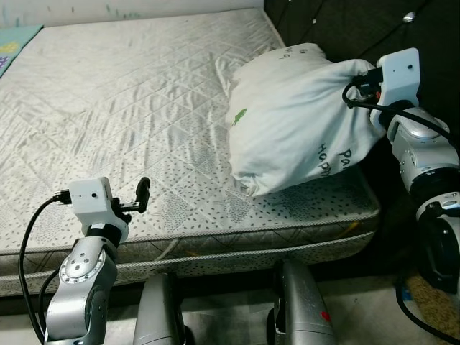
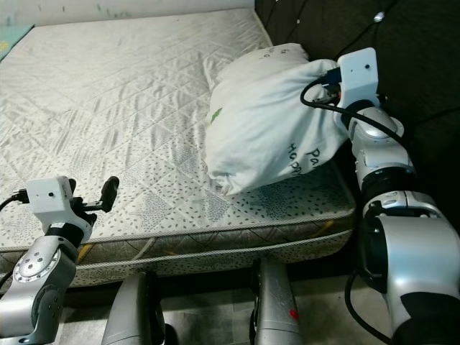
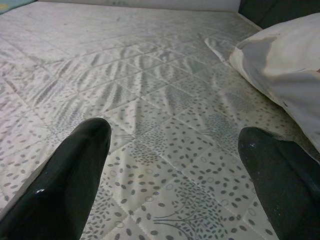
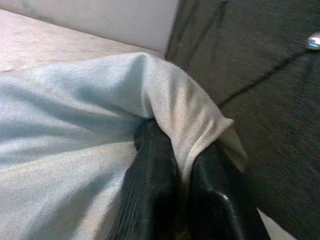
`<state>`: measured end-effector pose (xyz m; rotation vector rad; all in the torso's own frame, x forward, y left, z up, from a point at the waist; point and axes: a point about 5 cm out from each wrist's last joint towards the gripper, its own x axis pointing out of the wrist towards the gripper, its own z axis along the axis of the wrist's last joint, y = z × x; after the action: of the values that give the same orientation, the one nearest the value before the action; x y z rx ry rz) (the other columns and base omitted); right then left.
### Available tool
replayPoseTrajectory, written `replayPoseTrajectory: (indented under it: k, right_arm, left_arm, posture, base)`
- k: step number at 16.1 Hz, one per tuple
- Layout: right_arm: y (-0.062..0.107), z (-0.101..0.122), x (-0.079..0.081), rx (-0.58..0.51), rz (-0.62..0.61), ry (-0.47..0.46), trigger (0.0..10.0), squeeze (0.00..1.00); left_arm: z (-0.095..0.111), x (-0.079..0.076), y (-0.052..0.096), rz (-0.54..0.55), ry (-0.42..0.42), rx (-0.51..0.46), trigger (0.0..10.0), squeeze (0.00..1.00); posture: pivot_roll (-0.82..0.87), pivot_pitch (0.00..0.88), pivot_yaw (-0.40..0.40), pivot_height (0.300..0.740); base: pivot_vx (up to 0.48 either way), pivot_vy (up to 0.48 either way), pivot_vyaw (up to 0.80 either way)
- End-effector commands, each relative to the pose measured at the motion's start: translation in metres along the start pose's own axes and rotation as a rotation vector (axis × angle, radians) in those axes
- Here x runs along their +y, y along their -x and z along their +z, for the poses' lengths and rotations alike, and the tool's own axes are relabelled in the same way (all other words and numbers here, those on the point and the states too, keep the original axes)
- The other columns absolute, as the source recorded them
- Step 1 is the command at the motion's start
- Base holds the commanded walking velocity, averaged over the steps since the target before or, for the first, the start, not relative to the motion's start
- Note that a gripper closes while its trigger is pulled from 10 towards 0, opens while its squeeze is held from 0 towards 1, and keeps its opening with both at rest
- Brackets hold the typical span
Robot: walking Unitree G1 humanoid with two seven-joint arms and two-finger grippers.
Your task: Clean up the room
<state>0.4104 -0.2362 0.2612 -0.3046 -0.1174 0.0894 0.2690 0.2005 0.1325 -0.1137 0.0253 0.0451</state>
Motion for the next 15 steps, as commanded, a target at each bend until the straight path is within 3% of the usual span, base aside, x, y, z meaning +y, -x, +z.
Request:
replayPoseTrajectory:
  k: [1, 4, 6, 9, 11, 15]
  right_arm:
    - [-0.002, 0.013, 0.003, -0.083, 0.026, -0.018, 0.0, 0.00]
    - [0.012, -0.037, 0.022, 0.010, 0.064, -0.119, 0.0, 0.00]
    - [0.025, -0.068, 0.030, 0.064, 0.013, -0.218, 0.0, 0.00]
    - [0.037, -0.093, 0.045, 0.119, -0.014, -0.277, 0.0, 0.00]
    - [0.038, -0.093, 0.048, 0.125, 0.000, -0.258, 0.0, 0.00]
    - [0.023, -0.064, 0.020, 0.109, -0.021, -0.177, 0.0, 0.00]
  left_arm:
    - [-0.001, 0.003, 0.001, 0.008, -0.010, 0.005, 10.0, 0.00]
    - [-0.002, 0.002, 0.001, 0.003, -0.010, 0.006, 10.0, 0.00]
    - [-0.002, 0.001, 0.000, -0.002, -0.009, 0.007, 10.0, 0.00]
    - [-0.002, -0.002, -0.003, -0.017, -0.007, 0.009, 10.0, 0.00]
    - [-0.003, -0.003, -0.004, -0.021, -0.005, 0.009, 10.0, 0.00]
    - [-0.004, -0.003, -0.003, -0.014, 0.000, 0.006, 10.0, 0.00]
  posture:
    - [-0.09, 0.035, 0.058, 0.554]
    - [-0.09, 0.035, 0.062, 0.554]
    - [-0.10, 0.037, 0.070, 0.554]
    - [-0.10, 0.035, 0.077, 0.554]
    - [-0.11, 0.034, 0.077, 0.554]
    - [-0.11, 0.033, 0.063, 0.554]
  base:
    - [0.000, 0.000, 0.00]
    - [0.000, 0.000, 0.00]
    - [0.000, 0.000, 0.00]
    - [0.000, 0.000, 0.00]
    - [0.000, 0.000, 0.00]
    - [0.000, 0.000, 0.00]
